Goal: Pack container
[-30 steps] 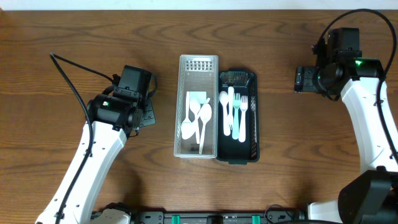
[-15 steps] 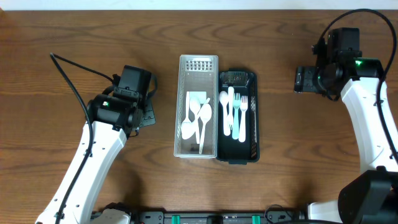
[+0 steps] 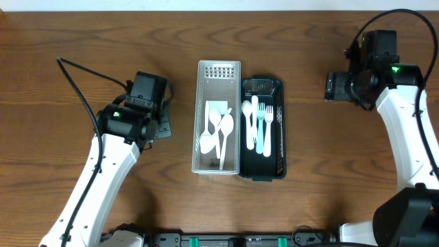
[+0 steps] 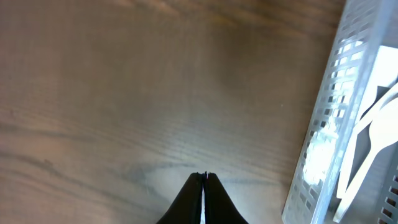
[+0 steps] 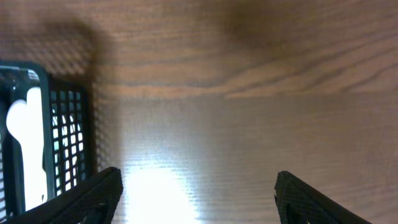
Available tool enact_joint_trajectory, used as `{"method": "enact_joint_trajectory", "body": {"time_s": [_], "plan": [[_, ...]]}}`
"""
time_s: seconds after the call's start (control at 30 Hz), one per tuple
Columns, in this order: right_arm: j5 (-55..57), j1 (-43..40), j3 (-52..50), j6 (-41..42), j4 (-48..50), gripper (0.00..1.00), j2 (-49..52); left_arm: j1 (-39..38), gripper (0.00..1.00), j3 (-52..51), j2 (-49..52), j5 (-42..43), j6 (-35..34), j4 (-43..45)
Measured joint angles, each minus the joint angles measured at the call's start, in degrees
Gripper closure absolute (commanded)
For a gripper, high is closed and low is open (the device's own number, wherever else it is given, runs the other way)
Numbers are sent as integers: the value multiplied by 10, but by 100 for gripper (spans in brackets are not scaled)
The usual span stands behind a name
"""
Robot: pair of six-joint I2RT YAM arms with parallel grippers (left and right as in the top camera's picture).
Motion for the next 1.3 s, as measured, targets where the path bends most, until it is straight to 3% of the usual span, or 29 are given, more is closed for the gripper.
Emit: {"method": "enact_joint_trajectory", "body": {"time_s": [0.23,0.27,0.37,0.4,0.63,0.9,1.1,1.3], "plan": [[0,23,0,-38,89,9,0,10,94,0,0,-14,85,106],[0,29,0,-43,105,7,0,17,87,0,1,-16,94,124],[-1,48,-1,-62,150,1,0,49,11,0,9,-19,113,179],[-1,52,-1,-66,162,1,0,56,2,0,12,-20,115,191],[-3,58,-1,-76,228,1,0,100,2,0,42,-26,123,273],[12,58,-3,-69,144,1,-19,103,2,-3,26,-26,133,243],[31,59,-31,-49,125,1,-148,89,2,-42,-106,-26,133,244],[58,82,-146,-22,136,1,-323,73,2,-101,-269,-26,133,241]]}}
